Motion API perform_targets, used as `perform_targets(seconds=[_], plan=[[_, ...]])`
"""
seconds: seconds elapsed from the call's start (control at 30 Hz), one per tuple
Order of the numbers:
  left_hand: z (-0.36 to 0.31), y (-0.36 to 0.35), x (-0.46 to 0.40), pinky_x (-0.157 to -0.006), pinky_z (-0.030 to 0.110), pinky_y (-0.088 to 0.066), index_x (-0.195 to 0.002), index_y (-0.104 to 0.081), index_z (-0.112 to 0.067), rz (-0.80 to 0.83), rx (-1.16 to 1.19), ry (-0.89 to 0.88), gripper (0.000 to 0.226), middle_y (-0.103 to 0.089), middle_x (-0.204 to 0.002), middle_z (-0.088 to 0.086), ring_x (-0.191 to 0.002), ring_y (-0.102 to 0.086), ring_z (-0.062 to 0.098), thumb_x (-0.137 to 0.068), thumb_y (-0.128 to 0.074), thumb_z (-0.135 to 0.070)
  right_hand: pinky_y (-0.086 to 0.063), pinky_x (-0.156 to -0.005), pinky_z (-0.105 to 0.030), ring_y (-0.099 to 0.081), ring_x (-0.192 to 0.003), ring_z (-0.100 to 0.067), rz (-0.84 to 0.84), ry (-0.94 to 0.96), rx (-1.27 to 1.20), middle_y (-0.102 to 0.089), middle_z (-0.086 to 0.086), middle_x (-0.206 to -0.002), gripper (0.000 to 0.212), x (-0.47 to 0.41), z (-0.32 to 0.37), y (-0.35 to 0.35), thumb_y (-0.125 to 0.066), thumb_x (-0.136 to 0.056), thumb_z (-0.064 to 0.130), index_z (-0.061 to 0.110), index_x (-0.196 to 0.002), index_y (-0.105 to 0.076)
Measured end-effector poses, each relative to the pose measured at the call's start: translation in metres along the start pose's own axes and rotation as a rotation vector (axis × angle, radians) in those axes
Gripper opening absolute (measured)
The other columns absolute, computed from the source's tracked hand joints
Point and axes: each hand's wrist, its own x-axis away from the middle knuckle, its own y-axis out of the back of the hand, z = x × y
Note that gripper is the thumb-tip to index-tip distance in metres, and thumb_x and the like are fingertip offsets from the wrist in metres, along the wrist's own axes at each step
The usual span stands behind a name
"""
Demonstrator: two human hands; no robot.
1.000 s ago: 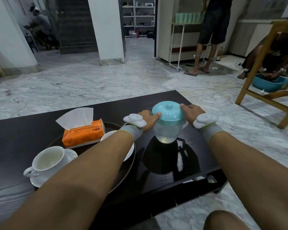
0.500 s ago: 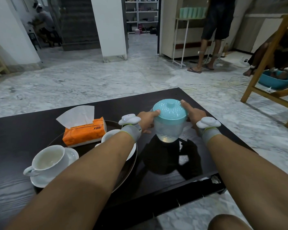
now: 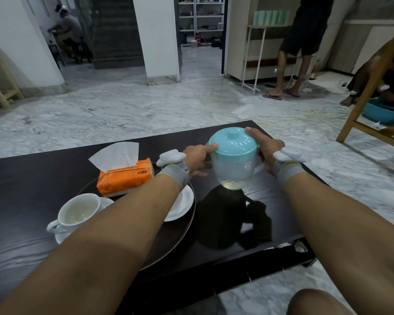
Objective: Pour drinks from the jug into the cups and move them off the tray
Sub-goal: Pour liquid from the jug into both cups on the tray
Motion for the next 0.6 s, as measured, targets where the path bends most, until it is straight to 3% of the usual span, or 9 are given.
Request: perform_targets(seconds=[0.23, 0.33, 0.43, 0.53, 0.6], plan=[[-0.004, 0.026, 0.021, -0.087, 0.044, -0.054, -0.125, -0.062, -0.005, -0.006, -0.013, -0.025, 0.058, -0.07, -0.117, 0.012, -0.102, -0.067, 0.026, -0.083, -0.069, -0.044, -0.05, -0.063, -0.029, -0.06, -0.062, -0.021, 0.027, 0.046, 0.012, -0.066, -0.001, -0.069, 0.047, 0.019, 0.019, -0.016, -0.082, -0.055, 0.055, 0.013, -0.07, -0.065], [-0.003, 0.037, 0.03, -0.086, 0.042, -0.055, -0.114, -0.068, -0.003, -0.071, -0.067, -0.05, 0.051, -0.071, -0.104, 0.008, -0.077, -0.063, 0.017, -0.083, -0.07, -0.044, -0.06, -0.078, -0.04, -0.07, -0.075, -0.025, 0.035, 0.052, 0.022, -0.073, -0.004, -0.079, 0.057, 0.023, 0.024, -0.021, -0.083, -0.046, 0.059, 0.01, -0.073, -0.067], [0.001, 0.056, 0.039, -0.075, 0.036, -0.054, -0.103, -0.069, -0.007, -0.151, -0.085, -0.06, 0.038, -0.065, -0.091, 0.006, -0.061, -0.052, 0.014, -0.086, -0.067, -0.041, -0.059, -0.083, -0.047, -0.072, -0.08, -0.027, 0.052, 0.067, 0.038, -0.074, -0.004, -0.081, 0.06, 0.031, 0.028, -0.027, -0.083, -0.044, 0.06, 0.01, -0.072, -0.067], [0.004, 0.072, 0.046, -0.079, 0.034, -0.053, -0.103, -0.067, -0.006, -0.197, -0.079, -0.034, 0.026, -0.059, -0.086, 0.007, -0.062, -0.051, 0.016, -0.091, -0.063, -0.029, -0.06, -0.08, -0.046, -0.072, -0.074, -0.025, 0.079, 0.089, 0.058, -0.072, -0.001, -0.07, 0.049, 0.04, 0.031, -0.032, -0.084, -0.052, 0.054, 0.009, -0.067, -0.068], [0.008, 0.083, 0.051, -0.071, 0.028, -0.051, -0.085, -0.064, -0.006, -0.242, -0.114, -0.037, 0.017, -0.058, -0.086, 0.008, -0.066, -0.052, 0.017, -0.094, -0.06, -0.02, -0.059, -0.078, -0.044, -0.071, -0.069, -0.024, 0.09, 0.096, 0.062, -0.072, 0.0, -0.067, 0.045, 0.044, 0.032, -0.036, -0.084, -0.056, 0.05, 0.009, -0.067, -0.069]])
